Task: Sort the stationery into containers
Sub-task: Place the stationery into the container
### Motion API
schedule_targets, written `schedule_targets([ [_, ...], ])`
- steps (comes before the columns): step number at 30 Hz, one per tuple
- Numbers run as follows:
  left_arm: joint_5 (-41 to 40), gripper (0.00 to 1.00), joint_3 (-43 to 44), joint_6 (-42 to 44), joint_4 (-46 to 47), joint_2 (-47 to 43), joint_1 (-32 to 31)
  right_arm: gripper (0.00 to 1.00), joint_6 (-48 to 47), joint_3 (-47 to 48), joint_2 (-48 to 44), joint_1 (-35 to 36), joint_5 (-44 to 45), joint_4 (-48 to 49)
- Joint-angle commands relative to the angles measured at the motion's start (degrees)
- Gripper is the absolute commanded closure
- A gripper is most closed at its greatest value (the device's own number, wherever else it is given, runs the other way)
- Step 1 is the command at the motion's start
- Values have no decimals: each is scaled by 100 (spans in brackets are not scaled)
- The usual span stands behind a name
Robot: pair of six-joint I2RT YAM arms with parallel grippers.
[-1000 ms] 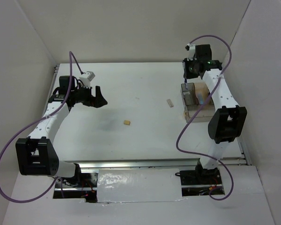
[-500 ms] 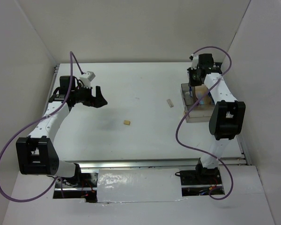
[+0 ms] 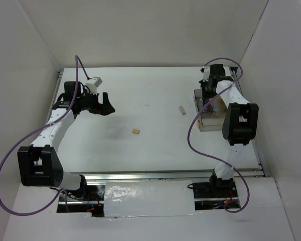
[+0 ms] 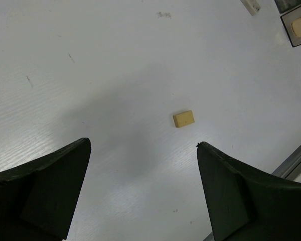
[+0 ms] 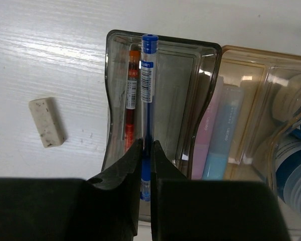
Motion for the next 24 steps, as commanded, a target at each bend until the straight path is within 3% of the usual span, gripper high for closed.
schedule_targets([
  [1,67,1,-5,-22,129,-20,-16,100,-117,36,95,-48,113,282],
  [14,76,1,-32,4,120,-20,-7,100,-205,352,544,-22,315,-78],
  [17,76,1,-58,4,129,-20,-16,85,-188,484,658,-13,341,-175],
  [21,76,1,-49,13,129,-20,-16,59,-135,581,650,13,341,-237],
  [24,76,1,-41,-4,146,-20,-7,52,-109,669,509,83,271,-351],
])
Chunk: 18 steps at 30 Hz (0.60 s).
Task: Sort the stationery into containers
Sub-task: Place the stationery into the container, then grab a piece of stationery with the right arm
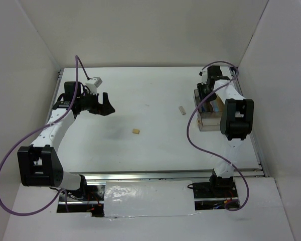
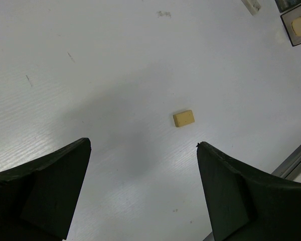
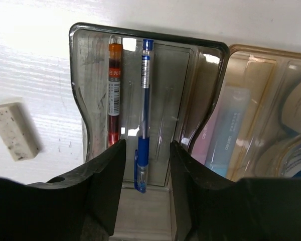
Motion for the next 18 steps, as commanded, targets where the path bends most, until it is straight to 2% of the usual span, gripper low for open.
schedule_targets([
  [1,76,1,-21,-28,131,-11,-16,52,40,441,-204,94,-44,-198],
  [5,103,1,-56,-64,166,-64,-7,56,207,732,-668,147,-246,-427],
  [8,85,1,-100,-72,227,-125,-16,60,391,627,-1458,481,-457,-226],
  [10,85,1,-100,-90,228,-143,-7,60,462,442,-1636,822,-597,-198],
  [13,102,1,-39,-73,175,-108,-16,61,532,425,-1567,1340,-563,-400],
  [18,68,1,14,-2,26,-213,-16,56,936,398,-1005,1641,-518,-365],
])
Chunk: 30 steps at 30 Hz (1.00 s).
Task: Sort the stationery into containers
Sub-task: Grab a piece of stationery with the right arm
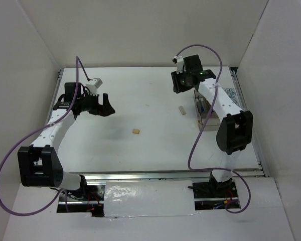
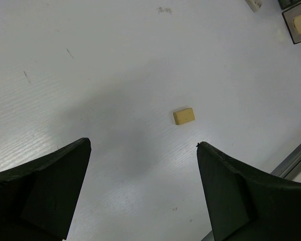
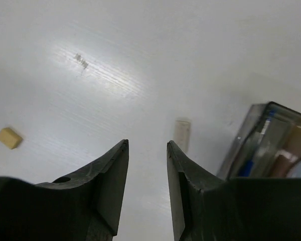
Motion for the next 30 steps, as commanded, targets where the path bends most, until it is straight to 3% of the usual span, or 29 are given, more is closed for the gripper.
schedule_targets([
  [1,59,1,73,17,-3,-274,-16,56,360,13,587,0,10,-206],
  [10,32,1,-59,88,32,-407,-7,37,360,-145,1369,62,406,-39],
  [17,32,1,-41,123,23,-328,-7,37,281,-311,1607,-44,582,-4],
  [30,32,1,-41,123,58,-258,-16,48,237,268,2073,-158,573,-644],
])
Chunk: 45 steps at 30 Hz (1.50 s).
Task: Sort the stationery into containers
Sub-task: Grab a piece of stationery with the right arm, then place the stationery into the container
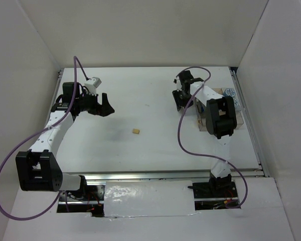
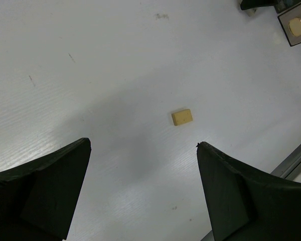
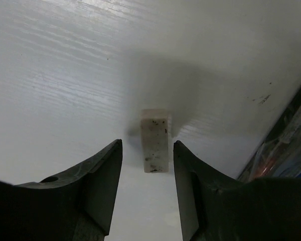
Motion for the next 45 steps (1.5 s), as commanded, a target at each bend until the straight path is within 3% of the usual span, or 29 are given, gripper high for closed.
schedule_targets([
  [1,61,1,-24,93,128,5,-16,48,-56,375,71,10,77,-370],
  [6,61,1,-6,84,128,66,-7,58,-135,411,203,10,164,-625],
  [8,52,1,3,93,120,75,-7,68,-162,350,168,10,182,-572],
  [10,34,1,-6,93,128,66,-16,73,-188,183,55,28,208,-459],
  [13,25,1,3,66,137,66,-16,72,-258,86,10,107,506,-431],
  [16,25,1,73,40,85,128,-7,60,-276,121,27,151,560,-492],
  [18,25,1,126,31,49,163,-16,58,-267,269,115,168,552,-641],
  [24,8,1,144,40,58,154,-16,58,-276,718,405,142,455,-906],
  [30,25,1,170,22,58,198,-16,74,-337,780,432,116,332,-1056],
  [32,25,1,187,22,41,216,-16,86,-372,632,318,124,253,-1021],
  [33,25,1,205,22,49,233,-16,94,-373,570,100,133,-43,-994],
  [36,-1,1,214,49,5,181,-7,100,-390,201,-767,247,-449,-898],
  [40,8,1,214,14,14,128,-7,100,-364,-440,-2138,336,-617,-757],
  [45,34,1,231,-48,41,110,-192,100,-644,-924,-3022,-217,-486,-993],
])
